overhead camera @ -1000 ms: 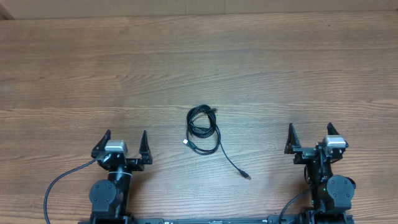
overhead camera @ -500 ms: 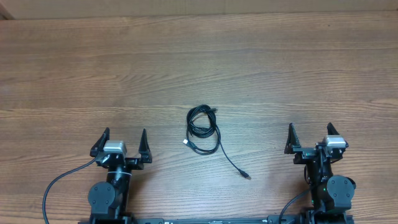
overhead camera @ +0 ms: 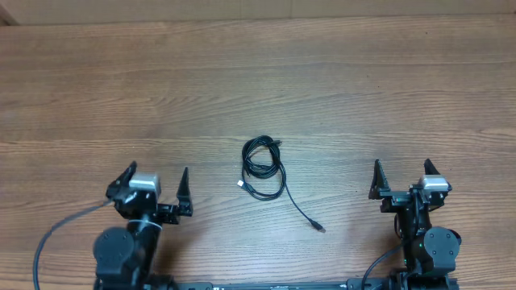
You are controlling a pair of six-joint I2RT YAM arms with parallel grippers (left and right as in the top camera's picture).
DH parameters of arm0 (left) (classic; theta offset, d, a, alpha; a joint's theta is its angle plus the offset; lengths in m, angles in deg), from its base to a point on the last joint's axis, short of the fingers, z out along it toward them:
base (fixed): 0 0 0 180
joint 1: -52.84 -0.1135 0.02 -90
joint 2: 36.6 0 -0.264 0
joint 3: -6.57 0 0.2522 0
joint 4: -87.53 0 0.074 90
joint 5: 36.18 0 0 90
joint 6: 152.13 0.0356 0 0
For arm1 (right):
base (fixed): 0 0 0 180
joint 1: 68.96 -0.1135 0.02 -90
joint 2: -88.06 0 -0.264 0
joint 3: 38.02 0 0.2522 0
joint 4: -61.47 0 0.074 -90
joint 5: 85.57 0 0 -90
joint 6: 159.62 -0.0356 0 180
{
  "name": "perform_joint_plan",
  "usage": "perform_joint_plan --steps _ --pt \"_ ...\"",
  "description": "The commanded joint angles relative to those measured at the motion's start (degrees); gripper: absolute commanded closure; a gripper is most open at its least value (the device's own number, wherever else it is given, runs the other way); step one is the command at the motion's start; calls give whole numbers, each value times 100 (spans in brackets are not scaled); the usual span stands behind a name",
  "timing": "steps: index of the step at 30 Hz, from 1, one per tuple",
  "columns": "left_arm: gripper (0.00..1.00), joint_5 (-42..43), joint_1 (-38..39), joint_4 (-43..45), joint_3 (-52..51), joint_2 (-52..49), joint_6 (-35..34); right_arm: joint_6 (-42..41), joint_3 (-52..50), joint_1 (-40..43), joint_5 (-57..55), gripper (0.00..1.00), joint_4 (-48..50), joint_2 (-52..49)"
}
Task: Untangle cables
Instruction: 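Move the left gripper over the coiled black cable and lower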
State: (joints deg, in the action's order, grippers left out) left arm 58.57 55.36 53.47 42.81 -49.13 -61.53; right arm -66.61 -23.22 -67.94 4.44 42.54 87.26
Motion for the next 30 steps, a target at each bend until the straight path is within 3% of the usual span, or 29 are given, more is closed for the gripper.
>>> perform_joint_plan --steps 1,9,13,17,24,28,30 --pt "0 638 13 -341 833 -824 133 9 -59 -20 4 0 39 57" --pt "1 2199 13 -1622 2986 -3233 136 7 -59 -20 4 0 39 57" --pt "0 2924 20 -2898 4072 -4450 133 7 -59 -20 4 0 39 57" --pt "0 3661 17 -3348 4315 -5324 -87 7 -59 -20 4 0 39 57" --pt "0 3832 24 -3429 4308 -6712 -402 7 -59 -20 4 0 39 57" --pt "23 3663 225 -3014 4308 -7359 -402 7 -59 -20 4 0 39 57" --pt "25 3259 450 -2835 4308 -7641 -404 7 -59 -20 4 0 39 57"
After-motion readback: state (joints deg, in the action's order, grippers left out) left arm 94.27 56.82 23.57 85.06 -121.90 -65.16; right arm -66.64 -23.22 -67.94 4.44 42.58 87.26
